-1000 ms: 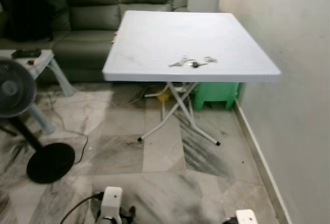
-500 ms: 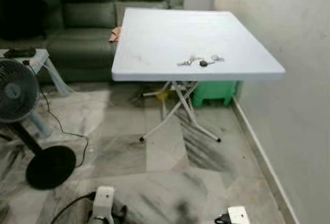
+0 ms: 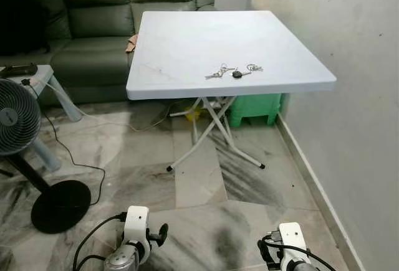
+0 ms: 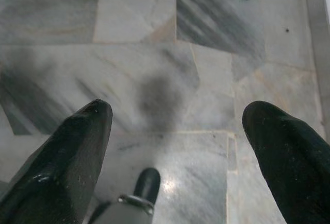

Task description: Hang keys on a hook

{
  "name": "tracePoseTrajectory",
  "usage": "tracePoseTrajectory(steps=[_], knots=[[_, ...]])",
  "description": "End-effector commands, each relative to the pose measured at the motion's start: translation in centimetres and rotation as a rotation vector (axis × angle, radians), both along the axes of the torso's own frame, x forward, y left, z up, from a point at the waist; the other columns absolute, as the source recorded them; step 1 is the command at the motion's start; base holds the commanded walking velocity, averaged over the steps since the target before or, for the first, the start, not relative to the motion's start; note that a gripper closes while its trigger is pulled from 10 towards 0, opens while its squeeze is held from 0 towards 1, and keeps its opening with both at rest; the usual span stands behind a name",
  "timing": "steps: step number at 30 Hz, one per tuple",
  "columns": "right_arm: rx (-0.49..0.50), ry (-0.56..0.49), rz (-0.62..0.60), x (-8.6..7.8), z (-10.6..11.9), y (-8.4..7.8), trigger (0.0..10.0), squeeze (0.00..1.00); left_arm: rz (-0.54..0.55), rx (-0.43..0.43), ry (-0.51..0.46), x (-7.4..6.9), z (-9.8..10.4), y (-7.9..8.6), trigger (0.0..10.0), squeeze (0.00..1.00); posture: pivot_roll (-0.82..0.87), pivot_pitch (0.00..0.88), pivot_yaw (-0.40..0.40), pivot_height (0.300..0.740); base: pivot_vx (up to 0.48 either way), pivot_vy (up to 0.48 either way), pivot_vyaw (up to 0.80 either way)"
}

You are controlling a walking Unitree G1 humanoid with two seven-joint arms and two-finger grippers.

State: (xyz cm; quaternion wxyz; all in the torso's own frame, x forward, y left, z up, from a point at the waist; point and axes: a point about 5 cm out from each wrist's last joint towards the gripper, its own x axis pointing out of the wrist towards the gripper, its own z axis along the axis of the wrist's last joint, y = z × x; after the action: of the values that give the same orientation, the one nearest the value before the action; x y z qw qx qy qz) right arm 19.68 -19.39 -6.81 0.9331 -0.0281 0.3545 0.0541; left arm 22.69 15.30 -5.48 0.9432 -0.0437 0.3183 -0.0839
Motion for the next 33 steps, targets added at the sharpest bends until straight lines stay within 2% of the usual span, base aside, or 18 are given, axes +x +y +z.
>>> tracePoseTrajectory(steps=[1,2,4,6,7,8,12,15,17,20,23,27,28,31,33], knots=[[0.019,-0.064,0.007,1.0,0.7,0.3,10.0,0.0,0.005,-0.004,-0.086,1.4,1.2,0.2,10.0,0.0,-0.01,0.0,0.003,0.74,0.0,0.0,0.0],[0.047,-0.138,0.012,2.2,1.6,0.7,10.0,0.0,0.007,-0.038,-0.161,2.5,2.3,0.0,10.0,0.0,-0.01,0.0,0.003,0.74,0.0,0.0,0.0],[0.053,-0.154,0.013,2.4,1.8,0.8,10.0,0.0,0.009,-0.048,-0.176,2.7,2.5,0.0,10.0,0.0,-0.01,0.0,0.007,0.74,0.0,0.0,0.0],[0.07,-0.283,0.027,4.0,3.4,1.3,10.0,0.0,0.018,-0.092,-0.274,3.3,3.6,0.1,10.0,0.0,-0.02,0.0,0.015,0.74,0.0,0.0,0.0],[0.07,-0.283,0.027,4.0,3.4,1.3,10.0,0.0,0.018,-0.092,-0.274,3.3,3.6,0.1,10.0,0.0,-0.02,0.0,0.015,0.74,0.0,0.0,0.0],[0.076,-0.335,0.042,4.2,3.9,1.4,10.0,0.0,0.033,-0.108,-0.302,3.1,3.7,0.4,10.0,0.0,-0.03,0.002,0.017,0.74,0.0,0.0,0.0],[0.074,-0.413,0.071,4.0,4.6,1.4,10.0,0.0,0.056,-0.129,-0.331,2.1,3.5,0.9,10.0,0.0,-0.03,0.019,0.018,0.74,0.0,0.0,0.0],[0.074,-0.446,0.041,3.1,4.6,0.8,10.0,0.0,0.07,-0.142,-0.327,1.0,3.0,1.3,10.0,0.0,-0.03,0.034,0.018,0.74,0.0,0.0,0.0],[0.048,-0.448,0.023,2.3,4.3,0.5,10.0,0.0,0.064,-0.129,-0.36,0.7,3.2,1.6,10.0,0.0,-0.03,0.04,0.018,0.74,0.0,0.0,0.0],[0.068,-0.466,0.017,2.1,4.5,0.6,10.0,0.0,0.074,-0.165,-0.397,1.1,4.0,1.8,10.0,0.0,-0.03,0.048,0.021,0.74,0.0,0.0,0.0],[0.109,-0.521,-0.016,2.9,5.6,0.7,10.0,0.0,0.069,-0.173,-0.448,1.8,5.2,1.7,10.0,0.0,-0.03,0.052,0.022,0.74,0.0,0.0,0.0],[0.128,-0.667,0.039,4.6,8.9,1.6,10.0,0.0,0.024,-0.188,-0.524,3.0,7.4,1.0,10.0,0.0,-0.03,0.055,0.025,0.74,0.0,0.0,0.0],[0.128,-0.667,0.039,4.6,8.9,1.6,10.0,0.0,0.024,-0.188,-0.524,3.0,7.4,1.0,10.0,0.0,-0.03,0.055,0.025,0.74,0.0,0.0,0.0],[0.121,-0.75,0.057,5.9,11.3,1.8,10.0,0.0,0.014,-0.188,-0.563,3.7,9.0,0.8,10.0,0.0,-0.03,0.054,0.022,0.74,0.0,0.0,0.0],[0.12,-0.771,0.06,6.1,12.0,1.8,10.0,0.0,0.018,-0.206,-0.575,3.8,9.6,0.7,10.0,0.0,-0.03,0.054,0.022,0.74,0.0,0.0,0.0]])
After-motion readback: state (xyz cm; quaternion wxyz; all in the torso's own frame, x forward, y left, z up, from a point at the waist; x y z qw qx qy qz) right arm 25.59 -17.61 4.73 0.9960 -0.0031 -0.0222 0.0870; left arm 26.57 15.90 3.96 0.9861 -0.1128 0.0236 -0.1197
